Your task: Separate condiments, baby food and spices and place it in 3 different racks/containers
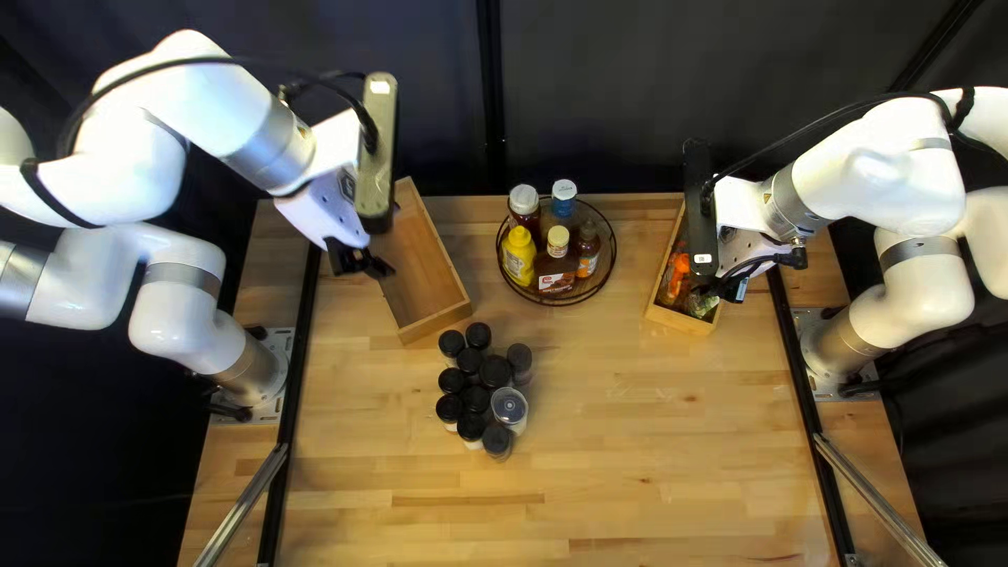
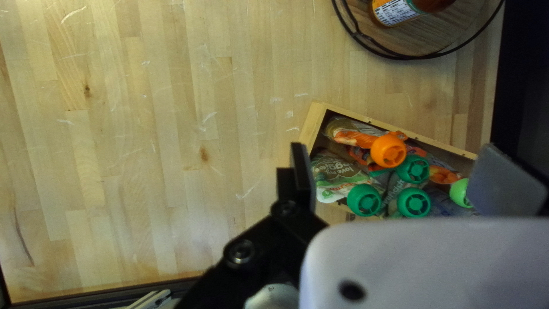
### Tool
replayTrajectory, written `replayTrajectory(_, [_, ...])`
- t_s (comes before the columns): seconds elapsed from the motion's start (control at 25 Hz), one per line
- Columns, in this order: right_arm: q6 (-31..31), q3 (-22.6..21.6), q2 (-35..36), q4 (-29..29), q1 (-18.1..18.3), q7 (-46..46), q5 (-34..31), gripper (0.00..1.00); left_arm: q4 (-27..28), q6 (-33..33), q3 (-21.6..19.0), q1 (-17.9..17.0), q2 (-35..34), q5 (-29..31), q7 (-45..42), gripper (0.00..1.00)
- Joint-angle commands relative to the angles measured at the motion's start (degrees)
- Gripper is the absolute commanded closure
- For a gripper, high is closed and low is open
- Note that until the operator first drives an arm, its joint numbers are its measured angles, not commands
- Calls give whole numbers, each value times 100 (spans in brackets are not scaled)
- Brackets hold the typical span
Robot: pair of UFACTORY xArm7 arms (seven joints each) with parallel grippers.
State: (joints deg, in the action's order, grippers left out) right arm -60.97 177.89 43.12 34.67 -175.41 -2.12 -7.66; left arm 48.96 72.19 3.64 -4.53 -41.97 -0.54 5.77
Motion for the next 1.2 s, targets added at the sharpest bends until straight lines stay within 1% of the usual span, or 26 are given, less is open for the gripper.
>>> replayTrajectory(0.04, [0, 0, 0, 0, 0, 0, 0, 0, 359, 121, -313, -366, 726, -32, 257, 0])
replayTrajectory(0.16, [0, 0, 0, 0, 0, 0, 0, 0, 563, 136, -550, -529, 1155, 63, 373, 0])
replayTrajectory(0.24, [0, 0, 0, 0, 0, 0, 0, 0, 649, 37, -734, -618, 1457, 189, 418, 0])
replayTrajectory(0.32, [0, 0, 0, 0, 0, 0, 0, 0, 644, -128, -891, -676, 1653, 341, 434, 0])
replayTrajectory(0.48, [0, 0, 0, 0, 0, 0, 0, 0, 538, -482, -1065, -749, 1928, 589, 529, 0])
replayTrajectory(0.6, [0, 0, 0, 0, 0, 0, 0, 0, 448, -822, -1046, -778, 2198, 637, 748, 0])
replayTrajectory(0.76, [0, 0, 0, 0, 0, 0, 0, 0, 382, -1202, -926, -776, 2532, 571, 1128, 0])
replayTrajectory(1.0, [0, 0, 0, 0, 0, 0, 0, 0, 564, -1637, -716, -771, 3226, 258, 1892, 0])
replayTrajectory(1.2, [0, 0, 0, 0, 0, 0, 0, 0, 507, -2067, -631, -760, 3557, 40, 2349, 0])
